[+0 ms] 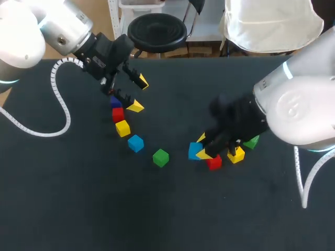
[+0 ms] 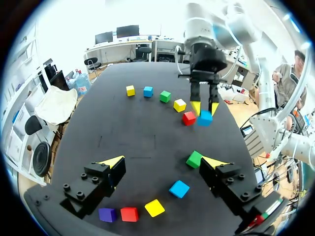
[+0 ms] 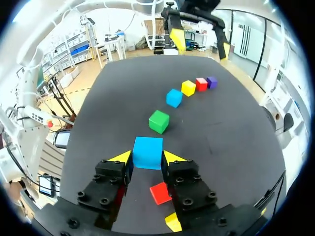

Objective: Place the blue cubes, place green cubes on the blue cubes, place the yellow cubes on the green cubes, then place the red cubes on the yellow cubes, and place purple cube on the red cubes.

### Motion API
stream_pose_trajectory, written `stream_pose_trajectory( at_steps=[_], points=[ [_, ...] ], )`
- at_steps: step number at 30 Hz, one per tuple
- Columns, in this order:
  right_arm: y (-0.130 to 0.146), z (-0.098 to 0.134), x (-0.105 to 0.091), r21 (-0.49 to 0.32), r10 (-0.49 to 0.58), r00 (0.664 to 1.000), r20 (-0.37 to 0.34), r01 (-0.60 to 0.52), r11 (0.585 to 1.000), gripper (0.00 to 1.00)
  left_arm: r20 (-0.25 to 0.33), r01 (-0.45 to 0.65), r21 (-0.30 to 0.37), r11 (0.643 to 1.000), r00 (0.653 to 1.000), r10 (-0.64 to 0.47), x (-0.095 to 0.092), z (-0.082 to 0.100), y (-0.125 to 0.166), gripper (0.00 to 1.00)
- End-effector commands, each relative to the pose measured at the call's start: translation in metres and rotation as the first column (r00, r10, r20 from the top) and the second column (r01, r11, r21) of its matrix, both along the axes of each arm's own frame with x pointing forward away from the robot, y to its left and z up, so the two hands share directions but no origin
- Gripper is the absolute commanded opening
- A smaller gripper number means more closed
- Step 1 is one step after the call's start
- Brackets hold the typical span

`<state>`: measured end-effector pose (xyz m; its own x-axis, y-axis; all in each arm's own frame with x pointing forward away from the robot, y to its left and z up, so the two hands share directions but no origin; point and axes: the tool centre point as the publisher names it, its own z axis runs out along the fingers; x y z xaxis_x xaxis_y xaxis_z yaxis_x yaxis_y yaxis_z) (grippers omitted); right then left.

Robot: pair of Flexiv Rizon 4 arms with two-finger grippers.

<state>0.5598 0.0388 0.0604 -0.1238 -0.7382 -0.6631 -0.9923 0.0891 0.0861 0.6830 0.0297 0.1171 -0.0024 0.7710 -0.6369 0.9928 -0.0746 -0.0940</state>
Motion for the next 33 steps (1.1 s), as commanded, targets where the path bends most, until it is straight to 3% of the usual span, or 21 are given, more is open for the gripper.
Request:
stream_pose_trajectory(
  at_steps=[1,13,33],
  points=[
    [-0.010,0.018,0.000,-0.001,0.001,1.000,0.004,-0.001,1.000,0.00,-0.002,0.002,0.003,1.000,1.000,-0.002,0.001,0.000,0.000,1.00],
    [-0.009,0.041,0.022,0.001,-0.019,0.997,0.073,0.019,1.000,0.00,-0.002,0.002,0.003,1.000,1.000,-0.002,0.001,0.000,0.000,1.00],
    [-0.008,0.042,0.023,0.000,-0.025,0.997,0.074,0.025,1.000,0.00,-0.002,0.002,0.003,1.000,1.000,-0.002,0.001,0.000,0.000,1.00]
  ],
)
